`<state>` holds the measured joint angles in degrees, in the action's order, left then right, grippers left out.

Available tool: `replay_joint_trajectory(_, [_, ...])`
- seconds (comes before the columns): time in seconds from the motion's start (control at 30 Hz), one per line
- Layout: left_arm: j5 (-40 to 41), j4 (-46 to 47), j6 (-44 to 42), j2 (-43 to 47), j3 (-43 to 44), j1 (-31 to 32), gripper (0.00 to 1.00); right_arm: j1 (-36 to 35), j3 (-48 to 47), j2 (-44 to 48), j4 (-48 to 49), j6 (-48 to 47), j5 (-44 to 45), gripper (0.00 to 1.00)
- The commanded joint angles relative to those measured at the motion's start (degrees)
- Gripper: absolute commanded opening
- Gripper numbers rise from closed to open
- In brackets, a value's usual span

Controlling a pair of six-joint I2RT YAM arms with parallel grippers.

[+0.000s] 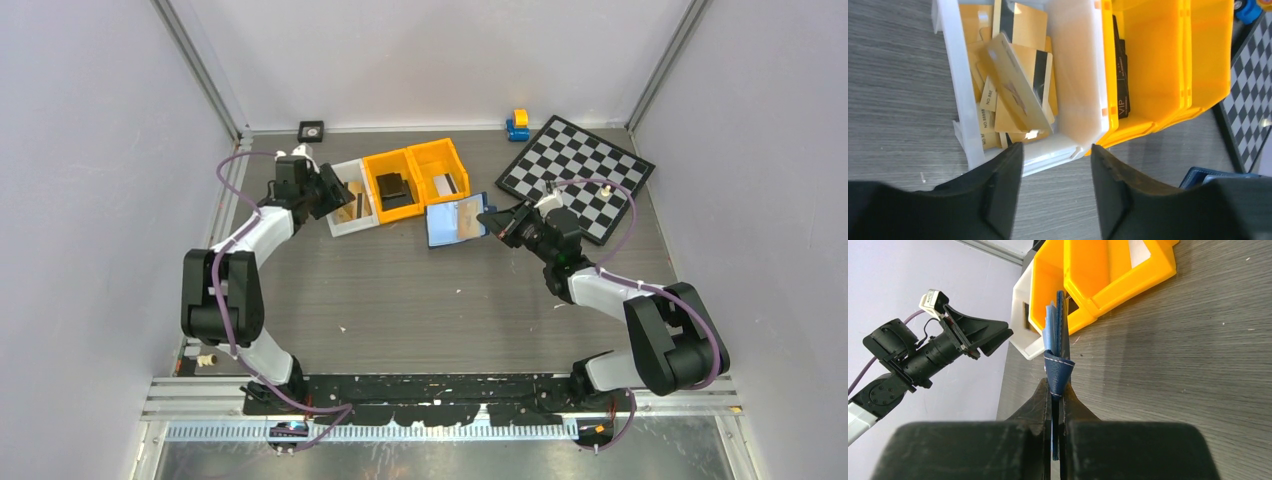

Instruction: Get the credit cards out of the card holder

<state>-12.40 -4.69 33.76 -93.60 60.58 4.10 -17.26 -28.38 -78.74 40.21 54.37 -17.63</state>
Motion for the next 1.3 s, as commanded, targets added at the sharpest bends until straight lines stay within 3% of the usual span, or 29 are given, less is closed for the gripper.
replay_joint_trajectory(0.0, [-1.0,1.0,-1.7,5.8,0.1,1.4,0.62,-0.2,-1.7,0.8,5.4,0.9,-1.5,0.0])
replay_joint_trajectory(0.1, [3.8,-1.5,-3.4,12.4,-1.6,5.4,0.74,-0.2,-1.5,1.2,4.9,0.5,-1.1,0.0])
replay_joint_trajectory(0.13, [5.7,-2.3,-3.9,14.2,-2.3,7.5,0.93,-0.2,-1.5,1.2,5.0,0.4,-1.1,0.0])
replay_joint_trajectory(0.17, [7.5,-2.5,-4.1,15.9,-3.5,9.5,0.99,-0.2,-1.5,1.1,4.9,0.4,-1.1,0.01])
replay_joint_trajectory(0.33, [18.7,1.0,-4.3,22.2,-11.9,23.4,1.0,-0.2,-1.5,1.2,4.8,0.2,-0.9,0.01])
replay_joint_trajectory(0.53, [21.1,20.3,-7.1,23.3,-24.8,34.0,1.0,-0.2,-1.3,1.4,4.9,0.4,-0.9,0.0])
replay_joint_trajectory(0.7, [23.4,30.3,-16.0,15.6,-24.3,40.6,1.0,-0.2,-1.0,2.4,5.0,0.4,-0.7,0.0])
replay_joint_trajectory(0.87, [25.3,54.0,-28.0,1.2,-24.1,49.2,1.0,-0.2,-0.6,3.4,4.6,0.2,-0.4,0.0])
replay_joint_trajectory(1.03, [33.3,54.7,-40.1,-10.4,-17.7,56.4,1.0,-0.2,-0.4,4.0,4.5,0.3,-0.5,0.01])
replay_joint_trajectory(1.13, [37.1,56.8,-41.3,-13.2,-16.0,57.9,1.0,-0.2,-0.3,4.0,4.9,0.6,-0.6,0.0])
replay_joint_trajectory(1.27, [33.7,47.1,-41.1,-18.4,-8.8,57.9,1.0,-0.2,-0.3,4.1,5.3,1.1,-0.7,0.0])
